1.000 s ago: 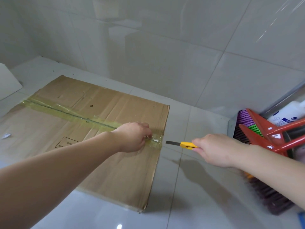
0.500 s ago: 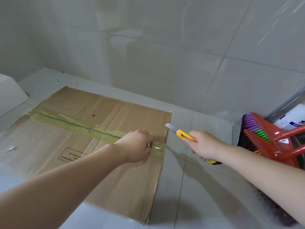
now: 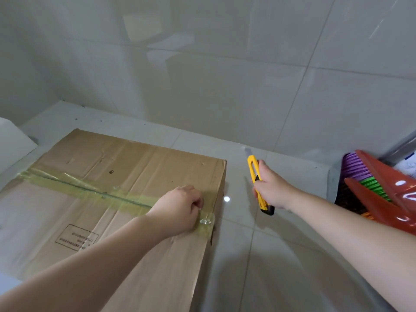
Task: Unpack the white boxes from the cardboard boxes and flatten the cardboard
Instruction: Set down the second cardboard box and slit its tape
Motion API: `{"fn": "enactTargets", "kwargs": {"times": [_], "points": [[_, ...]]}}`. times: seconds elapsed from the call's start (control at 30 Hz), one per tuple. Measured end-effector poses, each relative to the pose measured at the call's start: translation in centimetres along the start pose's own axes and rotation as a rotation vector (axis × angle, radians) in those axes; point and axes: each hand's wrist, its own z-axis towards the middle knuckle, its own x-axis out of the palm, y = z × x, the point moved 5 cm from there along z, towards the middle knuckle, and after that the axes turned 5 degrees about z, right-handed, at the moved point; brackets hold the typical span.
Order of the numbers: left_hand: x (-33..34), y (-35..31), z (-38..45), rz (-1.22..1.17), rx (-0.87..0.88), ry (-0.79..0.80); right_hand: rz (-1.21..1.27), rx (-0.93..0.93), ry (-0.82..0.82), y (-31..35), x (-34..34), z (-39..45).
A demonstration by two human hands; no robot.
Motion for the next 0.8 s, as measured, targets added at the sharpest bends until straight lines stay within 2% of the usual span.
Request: {"fn": "enactTargets", "kwargs": {"times": [0.13, 0.2, 0.27, 0.3, 0.4, 0.57, 0.63, 0.67, 0.73, 0.8], "points": [[-1.4, -3.5, 2.7, -0.269, -0.142, -0.072, 0.564, 0.032, -0.161, 0.0, -0.8, 2.1], [-0.6, -6.0, 4.8, -0.480, -0.230, 0.023, 0.728, 0.011, -0.195, 0.9, -1.0, 3.2], [1.0, -8.6, 6.7, -0.701, -0.248, 0.163, 0.859, -0.028, -0.194, 2.0, -1.4, 4.2], [1.4, -9.5, 7.5, -0.825, -0.250, 0.179, 0.907, -0.043, -0.197, 2.4, -1.7, 4.7], [1.9, -10.6, 9.2, -1.117, -0.329, 0.083, 0.973, -0.083, -0.177, 2.1, -2.8, 5.5], [2.7, -11.1, 10.9, -1.170, -0.424, 0.069, 1.056, -0.111, -0.066, -0.5, -3.3, 6.3], [3.0, -10.9, 11.6, -1.116, -0.473, 0.071, 1.075, -0.082, -0.044, -1.8, -3.1, 7.4], [3.0, -10.6, 11.8, -0.999, -0.484, 0.082, 1.061, -0.037, -0.067, -3.3, -2.9, 8.4], [2.4, -9.7, 11.8, -0.498, -0.399, 0.136, 0.940, 0.143, -0.254, -7.5, -2.8, 10.7], [1.8, -9.4, 11.1, 0.046, -0.190, 0.172, 0.641, 0.382, -0.506, -12.9, -3.1, 12.3]]}}
